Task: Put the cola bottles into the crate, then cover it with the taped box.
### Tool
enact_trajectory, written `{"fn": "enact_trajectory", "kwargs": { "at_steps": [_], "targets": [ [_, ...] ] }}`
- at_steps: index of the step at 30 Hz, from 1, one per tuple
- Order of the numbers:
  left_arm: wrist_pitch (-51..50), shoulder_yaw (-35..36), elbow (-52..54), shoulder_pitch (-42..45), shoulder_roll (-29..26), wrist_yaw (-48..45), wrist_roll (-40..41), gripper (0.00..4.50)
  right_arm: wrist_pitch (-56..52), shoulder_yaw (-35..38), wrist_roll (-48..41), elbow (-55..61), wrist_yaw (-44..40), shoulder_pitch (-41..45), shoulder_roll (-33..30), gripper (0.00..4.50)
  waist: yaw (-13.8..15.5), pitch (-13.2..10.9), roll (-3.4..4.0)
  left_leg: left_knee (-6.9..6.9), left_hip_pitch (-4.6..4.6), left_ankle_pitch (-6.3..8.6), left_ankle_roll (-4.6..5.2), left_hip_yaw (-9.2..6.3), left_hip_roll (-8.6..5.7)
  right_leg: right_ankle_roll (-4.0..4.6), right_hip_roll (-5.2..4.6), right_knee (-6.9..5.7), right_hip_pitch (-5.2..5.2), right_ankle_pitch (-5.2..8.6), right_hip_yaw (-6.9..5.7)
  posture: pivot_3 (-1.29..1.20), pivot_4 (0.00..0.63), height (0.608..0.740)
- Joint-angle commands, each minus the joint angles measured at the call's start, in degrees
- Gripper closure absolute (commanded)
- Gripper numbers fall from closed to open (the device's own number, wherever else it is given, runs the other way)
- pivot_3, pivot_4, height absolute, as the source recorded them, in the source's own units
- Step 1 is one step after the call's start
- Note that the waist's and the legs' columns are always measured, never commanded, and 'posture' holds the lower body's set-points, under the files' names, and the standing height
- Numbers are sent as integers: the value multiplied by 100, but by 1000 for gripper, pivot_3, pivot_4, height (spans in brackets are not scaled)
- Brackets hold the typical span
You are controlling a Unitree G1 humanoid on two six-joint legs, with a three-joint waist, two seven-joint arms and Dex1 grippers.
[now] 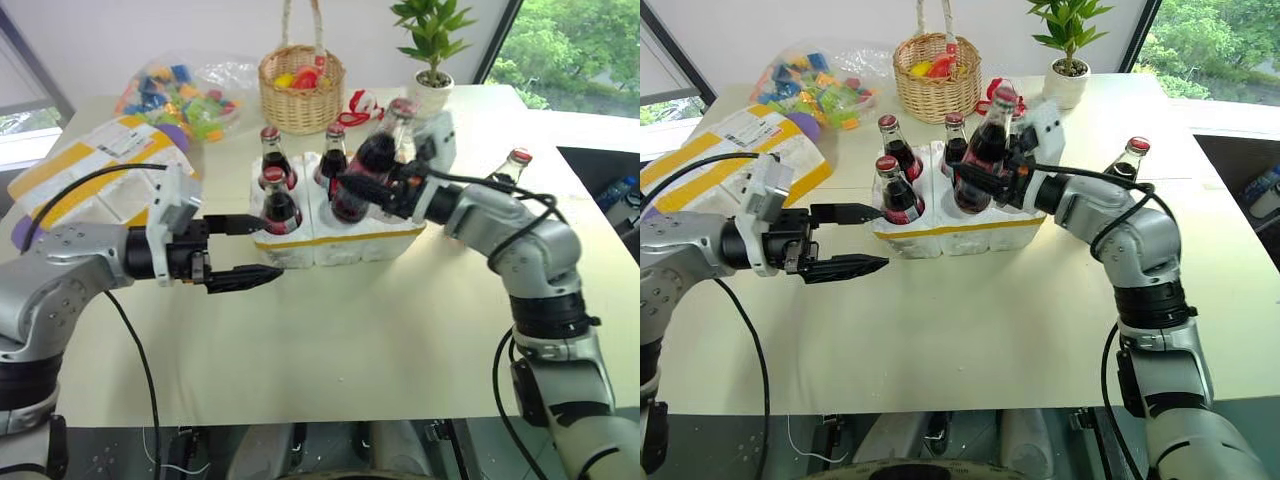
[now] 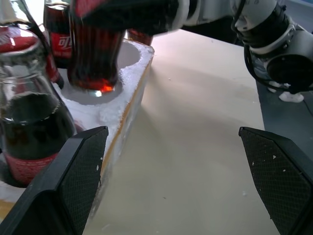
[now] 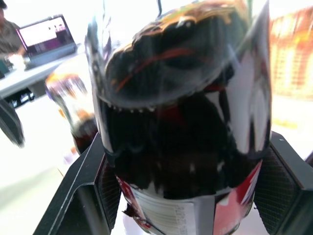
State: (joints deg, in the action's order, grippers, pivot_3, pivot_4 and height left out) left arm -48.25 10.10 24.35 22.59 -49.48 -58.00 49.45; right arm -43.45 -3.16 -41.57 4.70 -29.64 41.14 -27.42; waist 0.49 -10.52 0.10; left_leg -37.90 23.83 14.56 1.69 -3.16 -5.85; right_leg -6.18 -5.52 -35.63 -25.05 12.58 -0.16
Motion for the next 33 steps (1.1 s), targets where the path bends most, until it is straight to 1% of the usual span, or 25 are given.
{"fn": "enact_trajectory", "kwargs": {
  "at_steps": [1,7,9,11,14,19,23,25,28,29,33],
  "targets": [
    [37,170,184,-17,-49,78,117,0,121,-179,239,253,-327,178,73,1660,-4,0,0,-1,8,-1,-2,0,-1,0,0,-5,-10,0,0,0,150,732],
    [60,150,180,2,-35,122,117,0,-4,-528,735,-27,-549,197,143,1660,-6,1,-1,-1,11,-6,-9,-1,-5,1,-2,-29,-23,1,0,0,150,732],
    [84,112,154,29,-18,124,84,0,20,-574,915,-184,-539,239,239,625,-15,1,-1,-1,11,-6,-10,-2,-5,1,-2,-31,-23,1,0,0,150,732],
    [93,76,141,68,6,134,76,0,54,-522,1033,-277,-485,257,340,45,-22,1,-1,-1,11,-7,-11,-1,-5,1,-2,-32,-24,0,0,0,150,732],
    [110,17,121,131,35,122,58,0,65,-329,1113,-209,-368,183,404,45,-22,2,-3,-3,10,-7,-12,-2,-6,1,-2,-37,-25,1,1,0,150,732],
    [105,-13,51,229,61,98,56,0,-361,564,751,713,-3,-430,178,45,26,2,-3,-6,11,-8,-13,-8,-11,1,-3,-39,-23,0,1,0,150,732],
    [105,-25,46,232,70,56,65,0,-829,1506,440,1794,439,-1424,-129,45,31,3,-5,-6,13,-7,-12,-17,-15,2,-4,-40,-20,1,1,0,150,732],
    [126,-67,7,255,80,21,26,0,-1125,2085,222,2303,759,-1973,-175,45,28,3,-5,-6,13,-7,-11,-17,-16,2,-5,-39,-20,1,1,0,150,732],
    [156,-134,-83,333,98,-26,-24,0,-1424,2720,18,2950,1045,-2756,-249,45,10,4,-4,-6,12,-3,-4,-16,-15,1,-5,-39,-20,1,2,0,150,732],
    [177,-166,-117,370,107,-42,-47,0,-1447,2918,28,3110,1084,-3060,-296,45,14,4,-3,-6,11,8,15,-14,-12,1,-4,-38,-20,1,3,0,150,732],
    [260,-290,-252,481,152,-115,-137,0,-1250,3612,283,3226,1364,-3820,-367,45,23,5,-3,-6,0,8,17,-12,-10,1,-3,-39,-10,2,3,0,150,732]
  ]
}}
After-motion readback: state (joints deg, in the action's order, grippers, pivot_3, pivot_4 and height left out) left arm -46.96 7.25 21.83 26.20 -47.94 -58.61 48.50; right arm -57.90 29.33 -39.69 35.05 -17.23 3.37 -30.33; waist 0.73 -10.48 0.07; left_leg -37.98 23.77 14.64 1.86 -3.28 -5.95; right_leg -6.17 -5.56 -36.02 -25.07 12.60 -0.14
